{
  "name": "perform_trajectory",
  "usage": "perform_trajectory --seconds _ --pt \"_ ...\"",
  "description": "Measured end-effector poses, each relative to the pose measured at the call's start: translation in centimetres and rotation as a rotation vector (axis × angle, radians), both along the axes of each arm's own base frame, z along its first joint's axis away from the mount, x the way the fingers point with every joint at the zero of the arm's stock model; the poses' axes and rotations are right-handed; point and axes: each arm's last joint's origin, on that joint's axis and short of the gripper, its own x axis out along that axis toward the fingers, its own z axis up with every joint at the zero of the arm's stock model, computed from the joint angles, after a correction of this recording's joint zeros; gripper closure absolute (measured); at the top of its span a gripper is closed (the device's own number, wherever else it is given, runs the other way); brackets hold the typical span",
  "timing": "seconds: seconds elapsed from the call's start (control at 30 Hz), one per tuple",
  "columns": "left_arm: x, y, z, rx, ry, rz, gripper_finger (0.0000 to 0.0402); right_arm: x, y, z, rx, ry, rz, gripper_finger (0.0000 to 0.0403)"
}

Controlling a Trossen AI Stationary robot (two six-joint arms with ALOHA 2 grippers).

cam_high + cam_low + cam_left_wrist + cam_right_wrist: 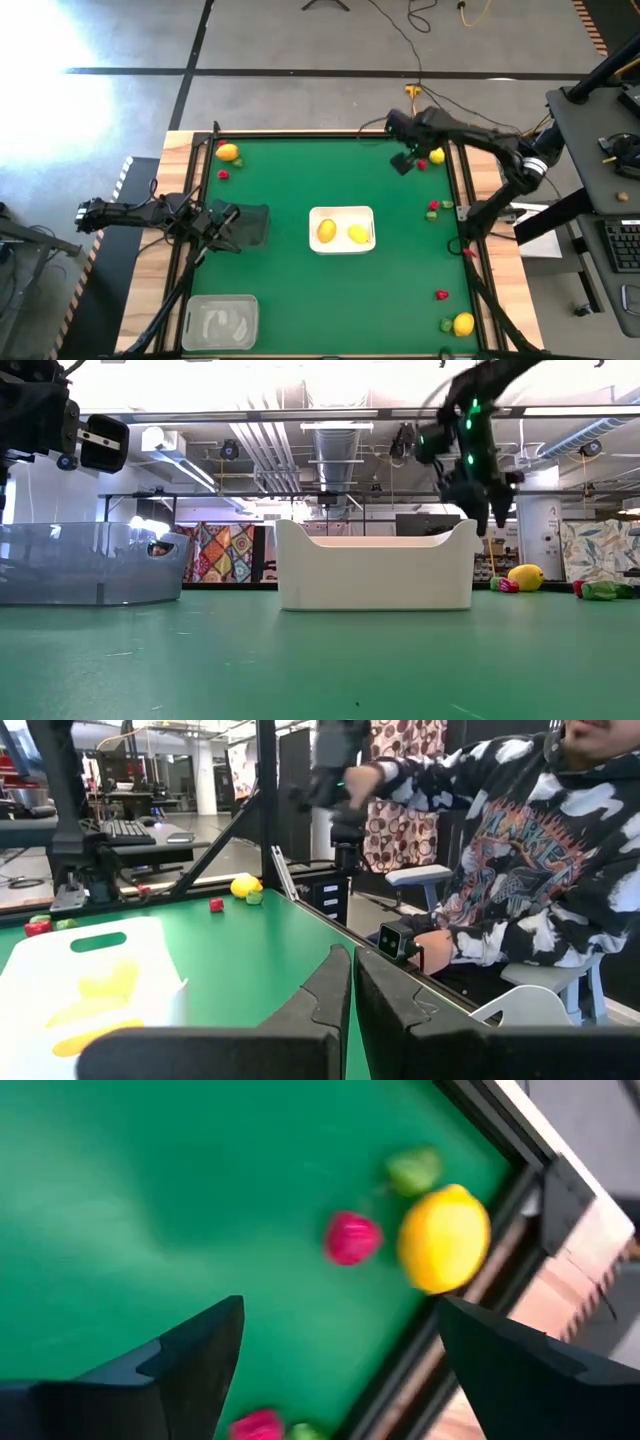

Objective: Sort produce into baskets
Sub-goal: Put the yellow lemon into the white bin

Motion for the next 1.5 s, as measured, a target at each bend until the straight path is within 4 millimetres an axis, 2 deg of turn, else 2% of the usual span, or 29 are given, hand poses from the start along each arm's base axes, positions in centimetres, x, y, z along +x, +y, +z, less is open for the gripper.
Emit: perform_trajectory --seconds 0.1,0.23,0.4,0.67,0.87,1.13,1.33,1.5 --pt "0.0 0.0 0.0 0.0 0.0 0.0 0.04 -1.6 -2.8 -1.3 0.052 0.048 -0.08 0.0093" --pt "0.0 0.0 0.0 0.0 0.0 0.0 0.04 -2.8 -5.0 -3.3 0.147 0.127 -0.14 0.0102" --pt "0.0 0.0 0.0 0.0 -0.001 0.0 0.04 -3.4 -6.7 -5.5 0.21 0.196 -0.155 0.0104" --pt "0.0 0.0 0.0 0.0 0.0 0.0 0.04 -3.2 -9.8 -7.0 0.242 0.203 -0.201 0.0081" --pt "0.0 0.0 0.0 0.0 0.0 0.0 0.04 -3.2 -11.2 -8.7 0.357 0.289 -0.258 0.0083" --pt "0.0 0.0 0.0 0.0 0.0 0.0 0.04 -3.4 -11.7 -11.6 0.441 0.381 -0.299 0.0123" --pt "0.0 0.0 0.0 0.0 0.0 0.0 0.04 -3.4 -11.7 -11.5 0.435 0.381 -0.297 0.0164" --pt "0.0 0.0 0.0 0.0 0.0 0.0 0.04 -3.3 -11.1 -8.4 0.357 0.37 -0.229 0.0186"
